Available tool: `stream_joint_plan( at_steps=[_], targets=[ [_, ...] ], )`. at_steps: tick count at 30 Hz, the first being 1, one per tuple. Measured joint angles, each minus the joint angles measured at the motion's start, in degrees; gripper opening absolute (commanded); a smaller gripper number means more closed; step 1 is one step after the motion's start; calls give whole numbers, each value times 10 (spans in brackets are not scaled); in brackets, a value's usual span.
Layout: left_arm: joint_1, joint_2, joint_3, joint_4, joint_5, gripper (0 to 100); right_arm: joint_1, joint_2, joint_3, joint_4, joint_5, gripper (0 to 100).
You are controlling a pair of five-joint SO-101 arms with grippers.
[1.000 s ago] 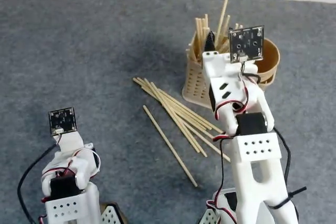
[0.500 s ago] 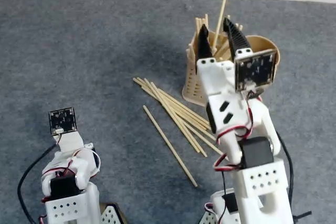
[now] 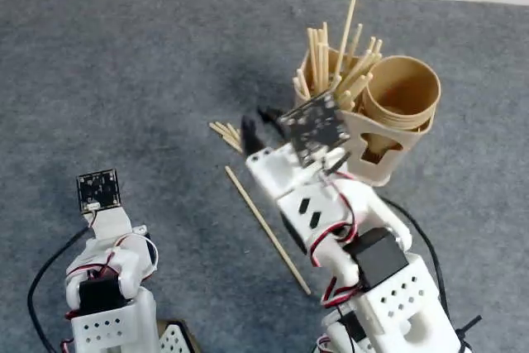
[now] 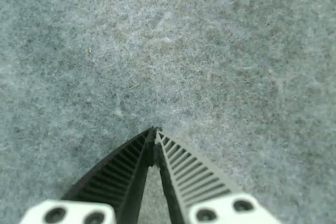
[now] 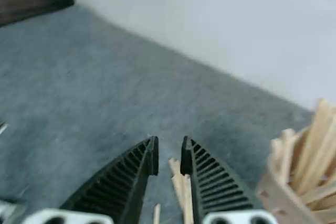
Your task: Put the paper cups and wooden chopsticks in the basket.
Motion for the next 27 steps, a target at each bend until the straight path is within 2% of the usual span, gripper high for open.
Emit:
stream_joint_plan(
  at_steps=[7,16,27],
  targets=[
    [0,0,0,0,0,6,-46,75,0,101,0,78],
    [0,0,0,0,0,6,-47,330,-60,114,0,78],
    [0,0,0,0,0,6,-47,536,-172,171,0,78]
  ],
)
